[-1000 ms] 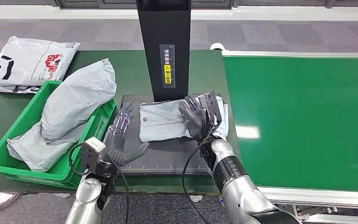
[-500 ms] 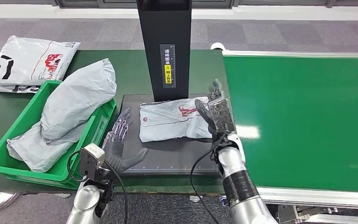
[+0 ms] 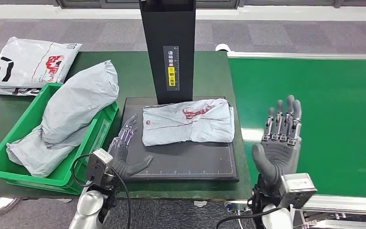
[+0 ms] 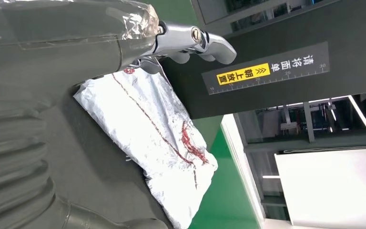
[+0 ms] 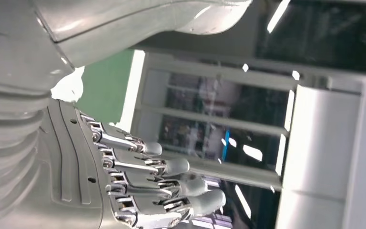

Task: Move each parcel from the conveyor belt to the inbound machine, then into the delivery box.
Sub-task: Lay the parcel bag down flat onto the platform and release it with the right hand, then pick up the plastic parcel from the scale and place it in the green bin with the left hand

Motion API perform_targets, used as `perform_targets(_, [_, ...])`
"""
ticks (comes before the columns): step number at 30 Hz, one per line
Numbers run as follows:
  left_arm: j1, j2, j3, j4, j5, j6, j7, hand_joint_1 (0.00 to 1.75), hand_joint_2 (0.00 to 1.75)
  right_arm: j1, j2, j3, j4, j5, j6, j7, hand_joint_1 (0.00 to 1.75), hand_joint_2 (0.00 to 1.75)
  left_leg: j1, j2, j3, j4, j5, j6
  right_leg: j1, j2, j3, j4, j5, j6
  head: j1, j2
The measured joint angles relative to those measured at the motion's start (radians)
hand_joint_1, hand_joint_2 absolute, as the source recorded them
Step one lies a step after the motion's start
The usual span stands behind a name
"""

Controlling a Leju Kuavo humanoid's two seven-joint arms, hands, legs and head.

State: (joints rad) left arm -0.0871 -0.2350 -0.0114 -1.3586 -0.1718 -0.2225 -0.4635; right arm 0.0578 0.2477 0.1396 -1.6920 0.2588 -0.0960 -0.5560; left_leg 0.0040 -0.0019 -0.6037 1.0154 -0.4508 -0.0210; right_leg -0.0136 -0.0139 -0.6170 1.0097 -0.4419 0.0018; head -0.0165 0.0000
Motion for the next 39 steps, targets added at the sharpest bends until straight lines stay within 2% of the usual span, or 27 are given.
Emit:
perform_targets(3, [-0.014,-0.001,0.0,0.019,-0.048,0.026,0.013,0.0,1.75,0.032,-0.002,0.0,-0.047,-0.02,-0.004,0.003,0.0,1.75,0.0,0.001,0.001,0.0,0.0,0.0,0.0,0.001,0.0,0.0,0.0,0.0,0.0,0.0])
perform_targets(8, [-0.057,-0.012,0.0,0.076,-0.168,0.128,0.029,0.0,1.75,0.06,-0.003,-0.006,-0.063,-0.066,0.028,0.01,0.0,1.75,0.0,0.001,0.002,0.0,0.0,0.0,0.0,0.001,0.001,0.0,0.0,0.0,0.0,0.0])
perform_targets(11, [-0.111,-0.028,-0.006,0.138,-0.318,0.279,0.064,0.0,1.75,0.055,0.005,-0.033,-0.048,-0.095,0.096,0.031,0.0,1.75,0.0,0.002,0.002,0.0,0.001,0.001,0.0,0.001,0.001,0.0,0.001,0.0,0.0,0.0])
perform_targets(15, [-0.248,-0.059,-0.037,0.294,-0.585,0.529,0.151,0.0,1.75,0.029,0.027,-0.082,0.014,-0.118,0.172,0.038,0.0,1.75,0.0,0.001,0.002,0.0,0.002,0.001,0.0,0.0,0.002,0.0,0.003,0.001,0.0,0.0])
perform_targets(18, [-0.346,-0.075,-0.069,0.423,-0.691,0.619,0.192,0.0,1.75,0.019,0.03,-0.101,0.059,-0.125,0.195,0.037,0.0,1.75,0.0,0.001,0.002,0.0,0.003,0.001,0.0,0.001,0.003,0.0,0.004,0.001,0.0,0.0])
perform_targets(24, [-0.432,-0.09,-0.087,0.573,-0.706,0.651,0.19,0.0,1.75,0.011,0.031,-0.118,0.101,-0.128,0.203,0.035,0.0,1.75,0.0,0.002,0.002,0.0,0.002,0.001,0.0,0.001,0.002,0.0,0.004,0.0,0.0,0.0])
perform_targets(34, [-0.458,-0.094,-0.088,0.644,-0.714,0.656,0.192,0.0,1.75,0.008,0.031,-0.129,0.119,-0.129,0.206,0.035,0.0,1.75,0.0,0.002,0.002,0.0,0.002,0.0,0.0,0.002,0.002,0.0,0.003,0.0,0.0,0.0])
perform_targets(39, [-0.537,-0.094,-0.119,0.752,-0.858,0.656,0.325,0.0,1.75,-0.01,0.032,-0.13,0.156,-0.142,0.249,0.023,0.0,1.75,0.0,0.002,0.001,0.0,0.003,0.001,0.0,0.001,0.002,0.0,0.004,0.0,0.0,0.0])
